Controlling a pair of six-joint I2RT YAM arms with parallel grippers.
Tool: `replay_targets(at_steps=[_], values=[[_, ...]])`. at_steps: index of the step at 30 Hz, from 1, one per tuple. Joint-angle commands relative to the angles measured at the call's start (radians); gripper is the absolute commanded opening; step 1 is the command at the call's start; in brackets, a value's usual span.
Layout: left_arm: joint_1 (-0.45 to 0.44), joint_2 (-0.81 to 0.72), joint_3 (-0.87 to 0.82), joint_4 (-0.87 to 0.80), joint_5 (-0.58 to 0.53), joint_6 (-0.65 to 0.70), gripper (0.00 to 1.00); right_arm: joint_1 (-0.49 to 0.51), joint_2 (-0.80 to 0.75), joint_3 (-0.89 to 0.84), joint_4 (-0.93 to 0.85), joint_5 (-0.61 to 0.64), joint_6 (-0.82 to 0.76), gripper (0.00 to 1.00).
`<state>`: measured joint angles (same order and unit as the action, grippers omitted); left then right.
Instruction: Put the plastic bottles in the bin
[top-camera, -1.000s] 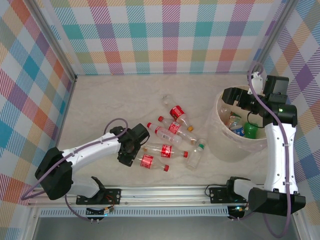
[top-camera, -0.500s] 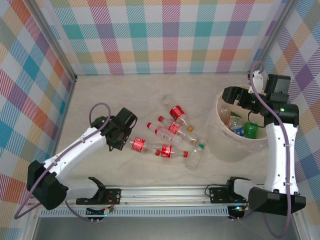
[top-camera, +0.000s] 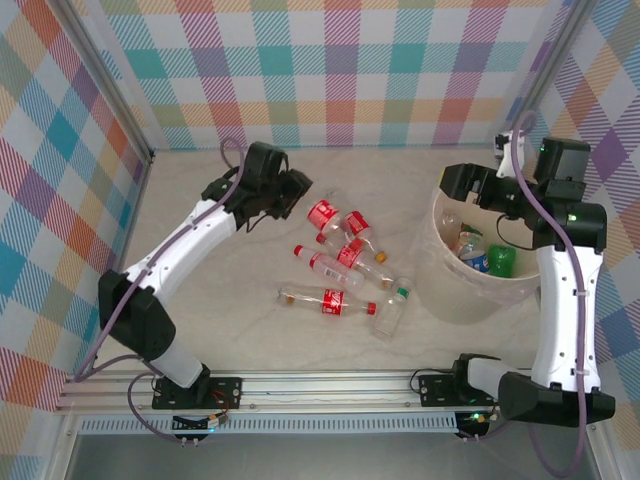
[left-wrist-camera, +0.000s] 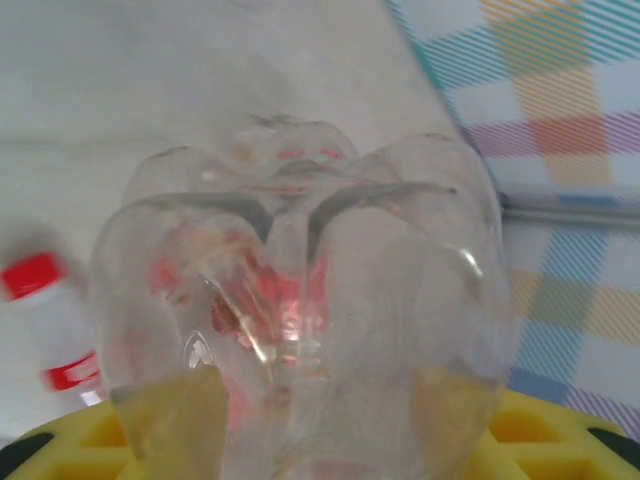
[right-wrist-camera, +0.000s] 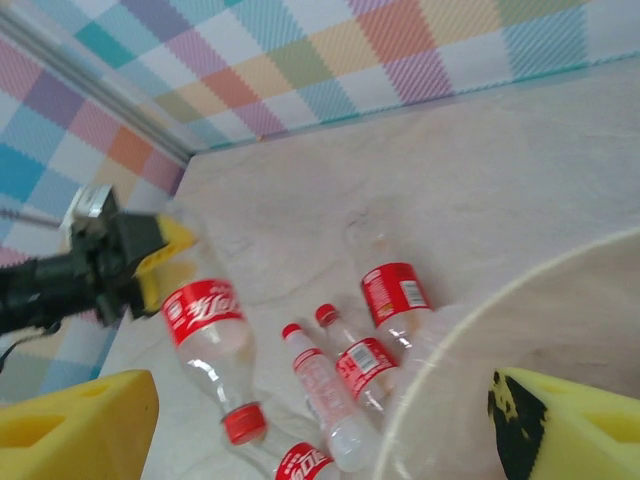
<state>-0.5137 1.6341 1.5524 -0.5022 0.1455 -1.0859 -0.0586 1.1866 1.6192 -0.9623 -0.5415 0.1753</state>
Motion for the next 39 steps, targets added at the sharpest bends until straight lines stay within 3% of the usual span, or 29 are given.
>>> replay_targets(at_steps=[1, 5, 12, 15, 20, 24, 31, 39], values=[[0.003, 0.034, 0.056, 0.149, 0.178, 0.076, 0.5, 0.082, 0.041, 0.055, 0.007, -0.009, 0.007, 0.85], [0.0, 0.037, 0.095, 0.193, 0.217, 0.19, 0.48, 0.161, 0.093, 0.09, 0.03, -0.029, 0.017, 0.85], [-0.003, -0.009, 0.056, 0.296, 0.329, 0.587, 0.35, 0.177, 0.185, 0.129, 0.112, -0.089, 0.133, 0.85], [-0.005, -0.024, 0.014, 0.32, 0.384, 0.762, 0.35, 0.216, 0.22, 0.142, 0.142, -0.099, 0.15, 0.85], [-0.012, -0.09, -0.125, 0.483, 0.403, 0.927, 0.35, 0.277, 0.268, 0.15, 0.169, -0.126, 0.17, 0.85], [-0.026, -0.094, -0.139, 0.447, 0.389, 1.083, 0.34, 0.313, 0.283, 0.145, 0.173, -0.105, 0.179, 0.85], [-0.067, -0.052, -0.076, 0.429, 0.505, 1.145, 0.37, 0.373, 0.329, 0.116, 0.236, -0.137, 0.187, 0.85], [-0.087, -0.012, -0.018, 0.439, 0.535, 1.123, 0.37, 0.382, 0.354, 0.093, 0.276, -0.147, 0.186, 0.85]])
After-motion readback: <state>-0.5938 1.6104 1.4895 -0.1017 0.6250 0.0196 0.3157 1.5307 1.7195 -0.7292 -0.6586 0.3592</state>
